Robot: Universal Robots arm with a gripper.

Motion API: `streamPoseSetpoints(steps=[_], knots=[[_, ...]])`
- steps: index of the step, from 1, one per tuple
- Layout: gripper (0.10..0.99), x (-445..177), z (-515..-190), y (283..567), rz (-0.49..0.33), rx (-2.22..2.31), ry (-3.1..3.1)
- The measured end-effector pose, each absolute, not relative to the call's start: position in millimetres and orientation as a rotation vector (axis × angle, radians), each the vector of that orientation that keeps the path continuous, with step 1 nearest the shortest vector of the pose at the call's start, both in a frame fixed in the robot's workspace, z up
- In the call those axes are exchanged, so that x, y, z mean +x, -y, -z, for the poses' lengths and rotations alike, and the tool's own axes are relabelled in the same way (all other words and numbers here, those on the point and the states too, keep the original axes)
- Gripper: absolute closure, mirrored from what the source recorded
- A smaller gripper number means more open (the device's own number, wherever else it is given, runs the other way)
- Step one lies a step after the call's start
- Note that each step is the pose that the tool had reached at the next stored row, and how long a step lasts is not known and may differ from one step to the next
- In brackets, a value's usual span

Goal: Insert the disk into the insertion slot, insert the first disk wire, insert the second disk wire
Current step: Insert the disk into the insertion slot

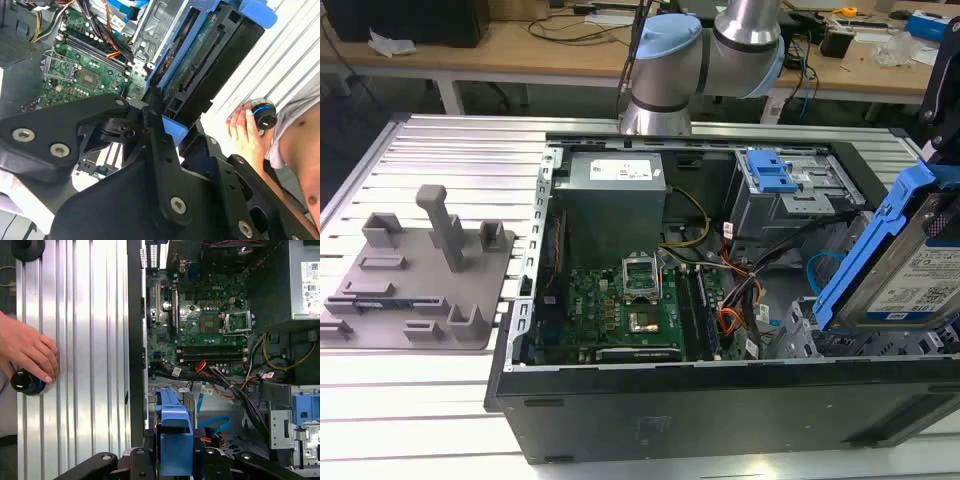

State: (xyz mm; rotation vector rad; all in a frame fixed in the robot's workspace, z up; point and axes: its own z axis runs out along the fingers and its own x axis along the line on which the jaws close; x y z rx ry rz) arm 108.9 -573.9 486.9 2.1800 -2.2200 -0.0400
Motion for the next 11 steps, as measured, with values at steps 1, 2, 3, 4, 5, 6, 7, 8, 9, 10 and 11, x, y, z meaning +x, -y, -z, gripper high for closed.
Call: streamPoseSetpoints(steps=[1,2,3,4,5,6,7,8,9,10,11], knots=[[0.722,108.9,-486.9,573.9,0.04,2.18,2.22],[0.722,108.9,-486.9,573.9,0.04,2.18,2.22],[0.722,108.9,-486.9,573.9,0.04,2.18,2.22],[0.722,108.9,-486.9,573.9,0.04,2.18,2.22],[0.722,108.9,-486.9,573.9,0.04,2.18,2.22],[0.722,108.9,-486.9,573.9,0.04,2.18,2.22],[0.722,108.9,-486.9,573.9,0.04,2.18,2.22],[0.722,108.9,-487.0,573.9,0.04,2.18,2.22],[0.722,108.9,-486.9,574.0,0.047,2.183,2.223],[0.722,108.8,-486.9,574.0,0.067,2.192,2.231],[0.722,108.9,-486.9,574.0,0.089,2.201,2.24]])
